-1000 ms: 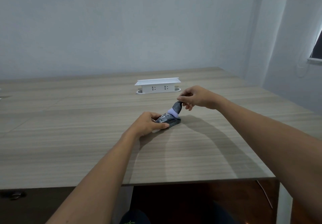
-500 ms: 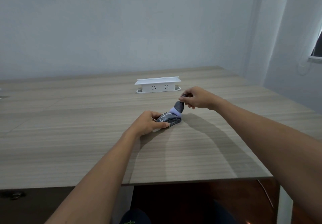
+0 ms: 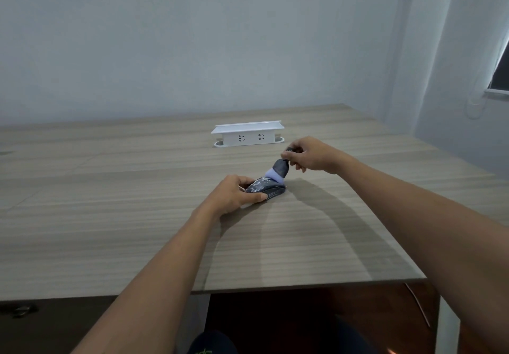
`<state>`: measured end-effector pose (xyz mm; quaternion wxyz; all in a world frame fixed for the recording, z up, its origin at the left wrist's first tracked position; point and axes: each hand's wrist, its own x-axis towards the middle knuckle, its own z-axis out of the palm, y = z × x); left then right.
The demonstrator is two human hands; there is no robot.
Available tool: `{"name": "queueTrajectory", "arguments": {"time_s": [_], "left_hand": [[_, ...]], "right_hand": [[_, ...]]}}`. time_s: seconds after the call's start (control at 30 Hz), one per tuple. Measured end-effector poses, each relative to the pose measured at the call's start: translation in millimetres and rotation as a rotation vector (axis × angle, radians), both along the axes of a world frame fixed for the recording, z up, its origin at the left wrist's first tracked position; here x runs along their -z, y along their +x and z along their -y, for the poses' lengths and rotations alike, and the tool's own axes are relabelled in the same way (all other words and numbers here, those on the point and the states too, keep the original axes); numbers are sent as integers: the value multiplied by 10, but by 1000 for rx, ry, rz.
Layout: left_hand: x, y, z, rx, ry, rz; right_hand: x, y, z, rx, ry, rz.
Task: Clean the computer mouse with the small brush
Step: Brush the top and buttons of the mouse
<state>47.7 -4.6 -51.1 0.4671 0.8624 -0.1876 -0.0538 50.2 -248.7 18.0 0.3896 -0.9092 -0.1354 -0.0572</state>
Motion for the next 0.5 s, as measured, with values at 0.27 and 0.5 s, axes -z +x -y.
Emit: {"name": "queueTrajectory", "arguments": {"time_s": [0.27,0.5], "left_hand": [[-6,-22,-4,12,2,9],[-24,-10,-7,24,16,3]], "right_hand": [[-93,-25,-144,7,-149,35],[-84,-41,-118,21,-220,69]]}}
